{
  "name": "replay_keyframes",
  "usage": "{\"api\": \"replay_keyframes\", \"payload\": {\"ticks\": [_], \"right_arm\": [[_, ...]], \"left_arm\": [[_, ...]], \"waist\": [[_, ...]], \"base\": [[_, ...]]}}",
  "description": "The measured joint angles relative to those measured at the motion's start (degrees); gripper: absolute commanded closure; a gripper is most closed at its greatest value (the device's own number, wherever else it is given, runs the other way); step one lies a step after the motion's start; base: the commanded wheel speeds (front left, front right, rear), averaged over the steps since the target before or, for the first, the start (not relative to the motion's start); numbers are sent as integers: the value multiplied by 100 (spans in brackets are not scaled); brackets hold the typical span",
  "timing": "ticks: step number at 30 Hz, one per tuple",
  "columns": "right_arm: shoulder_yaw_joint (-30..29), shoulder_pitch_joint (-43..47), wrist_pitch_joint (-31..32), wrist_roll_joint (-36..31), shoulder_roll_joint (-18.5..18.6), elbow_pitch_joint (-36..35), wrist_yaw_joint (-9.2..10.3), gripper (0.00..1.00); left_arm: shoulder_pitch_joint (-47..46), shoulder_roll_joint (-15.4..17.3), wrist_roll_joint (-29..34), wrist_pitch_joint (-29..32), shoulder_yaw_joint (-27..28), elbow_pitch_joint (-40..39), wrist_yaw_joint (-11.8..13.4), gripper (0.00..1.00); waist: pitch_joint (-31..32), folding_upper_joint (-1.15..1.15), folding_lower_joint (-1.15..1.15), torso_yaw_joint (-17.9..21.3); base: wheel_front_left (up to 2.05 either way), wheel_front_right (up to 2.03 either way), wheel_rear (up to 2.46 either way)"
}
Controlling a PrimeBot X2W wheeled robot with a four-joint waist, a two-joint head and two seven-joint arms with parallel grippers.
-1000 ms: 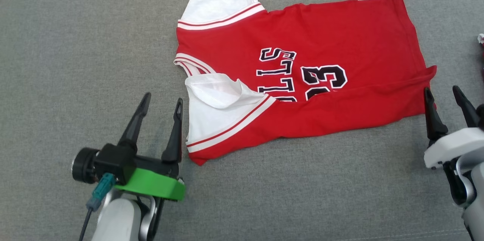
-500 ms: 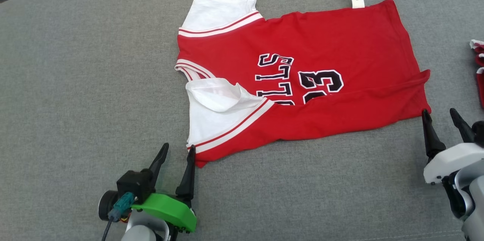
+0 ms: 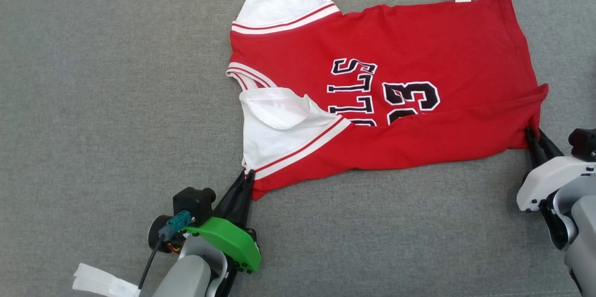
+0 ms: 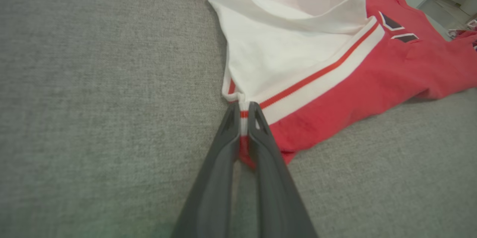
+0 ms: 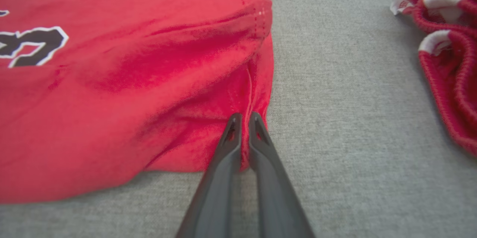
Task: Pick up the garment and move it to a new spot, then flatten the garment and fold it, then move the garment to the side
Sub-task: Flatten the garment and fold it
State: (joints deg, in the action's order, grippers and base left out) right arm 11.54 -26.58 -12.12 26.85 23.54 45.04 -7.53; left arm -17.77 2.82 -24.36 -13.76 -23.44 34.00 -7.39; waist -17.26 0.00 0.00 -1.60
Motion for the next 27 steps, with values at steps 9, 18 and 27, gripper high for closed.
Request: {"api": "replay_keyframes", "payload": {"ticks": [9,18,27], "right_arm": [[157,-14,-167,169,75,38,-2,100],[196,561,-268,510,214,-447,-2,100],[-35,1442,-287,712,460,-1464,-1,100]], "left_arm": [[-24,125,-9,-102,-45,-178,0,100],[485,403,4,-89,15,-745,34,100],[1181,580,-91,110,12,-1382,193,100]], "waist": [[57,0,0,103],[203,0,0,231],[232,0,0,254]], "base": [[0,0,0],[0,0,0],[0,0,0]]}}
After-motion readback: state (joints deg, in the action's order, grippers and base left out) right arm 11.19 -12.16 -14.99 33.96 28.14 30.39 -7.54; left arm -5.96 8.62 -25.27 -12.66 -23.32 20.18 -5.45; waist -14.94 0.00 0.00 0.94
